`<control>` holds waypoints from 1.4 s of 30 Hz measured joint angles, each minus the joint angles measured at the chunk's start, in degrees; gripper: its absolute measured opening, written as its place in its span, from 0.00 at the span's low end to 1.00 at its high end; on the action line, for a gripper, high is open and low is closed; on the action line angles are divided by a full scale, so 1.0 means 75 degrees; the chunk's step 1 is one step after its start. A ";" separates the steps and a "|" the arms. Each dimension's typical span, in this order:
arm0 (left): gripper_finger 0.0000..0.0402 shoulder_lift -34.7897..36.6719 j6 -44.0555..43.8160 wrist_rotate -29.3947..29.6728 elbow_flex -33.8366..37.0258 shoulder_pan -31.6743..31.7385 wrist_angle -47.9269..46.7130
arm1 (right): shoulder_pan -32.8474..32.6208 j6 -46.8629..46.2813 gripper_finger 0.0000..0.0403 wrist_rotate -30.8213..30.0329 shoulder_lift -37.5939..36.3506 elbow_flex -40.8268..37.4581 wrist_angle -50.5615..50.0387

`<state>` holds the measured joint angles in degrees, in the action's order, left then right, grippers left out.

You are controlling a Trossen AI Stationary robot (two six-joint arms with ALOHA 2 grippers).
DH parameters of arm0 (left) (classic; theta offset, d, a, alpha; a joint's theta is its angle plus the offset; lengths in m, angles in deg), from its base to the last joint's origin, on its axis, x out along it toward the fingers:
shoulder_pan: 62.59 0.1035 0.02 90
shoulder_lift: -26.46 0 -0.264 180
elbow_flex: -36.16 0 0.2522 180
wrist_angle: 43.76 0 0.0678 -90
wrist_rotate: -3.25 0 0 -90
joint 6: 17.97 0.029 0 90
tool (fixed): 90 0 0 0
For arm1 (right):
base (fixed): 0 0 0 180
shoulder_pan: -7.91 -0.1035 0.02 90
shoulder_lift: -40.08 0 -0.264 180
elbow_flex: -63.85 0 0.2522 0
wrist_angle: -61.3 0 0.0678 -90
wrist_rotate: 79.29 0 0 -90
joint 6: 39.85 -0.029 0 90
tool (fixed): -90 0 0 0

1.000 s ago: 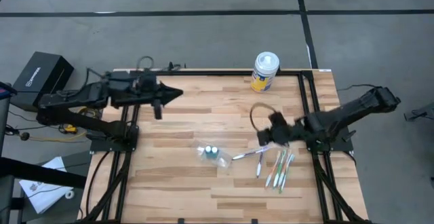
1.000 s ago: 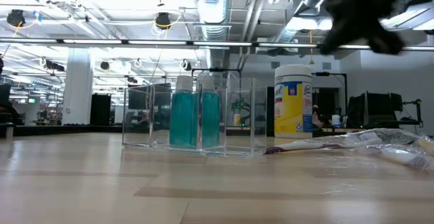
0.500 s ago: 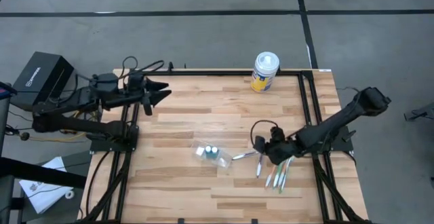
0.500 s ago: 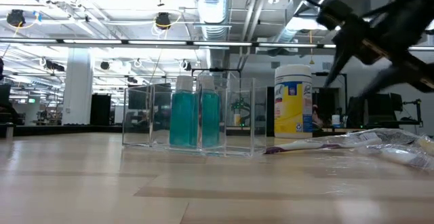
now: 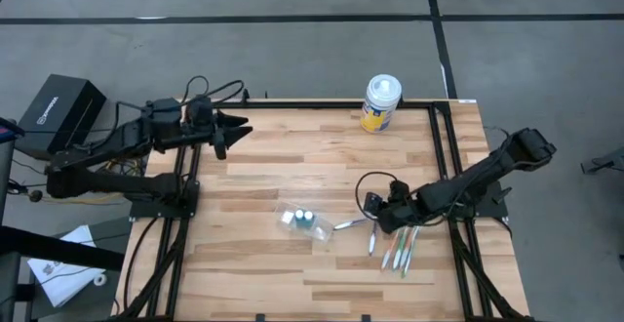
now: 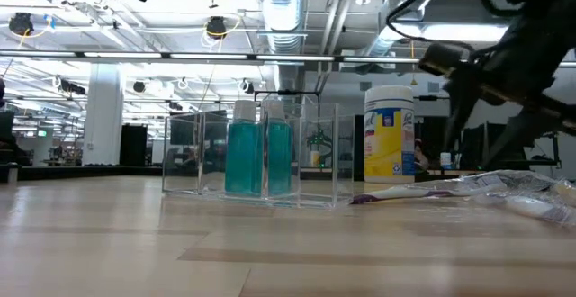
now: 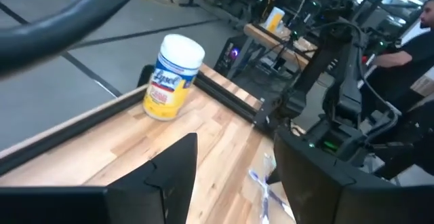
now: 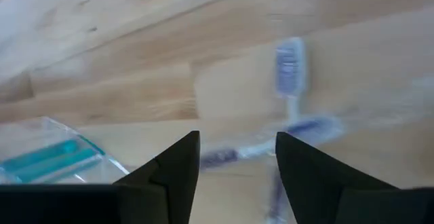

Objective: Pick & Place toothbrushing station
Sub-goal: Put the top purple toothbrush into the transparent organizer

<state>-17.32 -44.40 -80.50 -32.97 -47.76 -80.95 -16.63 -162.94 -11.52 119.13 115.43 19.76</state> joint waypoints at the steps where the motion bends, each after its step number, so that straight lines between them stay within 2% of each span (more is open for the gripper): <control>1: 0.47 -0.0019 -0.0074 -0.0128 -0.0006 0.0094 0.0019 | -0.0020 0.0000 0.45 0.0026 -0.0092 0.0000 -0.0123; 8: 0.46 -0.0237 -0.0341 -0.1001 -0.0009 0.0940 0.0104 | -0.0241 -0.0075 0.46 0.0342 -0.0543 0.0003 -0.1200; 15: 0.45 -0.0498 -0.0347 -0.1680 -0.0009 0.1477 0.0185 | -0.0113 -0.0133 0.49 0.0371 -0.0413 -0.0005 -0.1266; 22: 0.44 -0.0696 -0.0346 -0.2173 -0.0009 0.1739 0.0172 | 0.0078 -0.0221 0.47 0.0389 0.0012 -0.0650 0.0180; 26: 0.44 -0.0781 -0.0388 -0.2501 -0.0006 0.1907 0.0168 | 0.0364 -0.0174 0.37 0.0411 0.0269 -0.0926 0.1101; 30: 0.44 -0.0788 -0.0461 -0.2706 -0.0006 0.1993 0.0194 | 0.0561 0.0129 0.08 0.0282 0.0404 -0.0957 0.1446; 31: 0.44 -0.0791 -0.0471 -0.2712 -0.0006 0.1996 0.0191 | 0.0587 0.0184 0.04 0.0251 0.0404 -0.0959 0.1517; 37: 0.44 -0.0788 -0.0473 -0.2753 -0.0006 0.1993 0.0211 | 0.0569 0.0336 0.01 -0.0042 -0.0095 -0.0824 0.1452; 42: 0.44 -0.0785 -0.0440 -0.2750 -0.0006 0.1993 0.0328 | 0.0653 0.1074 0.00 -0.1308 -0.1193 -0.0349 0.0744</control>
<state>-23.21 -47.70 -101.12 -33.02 -32.81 -78.49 -11.74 -154.89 -21.33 110.18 112.81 25.34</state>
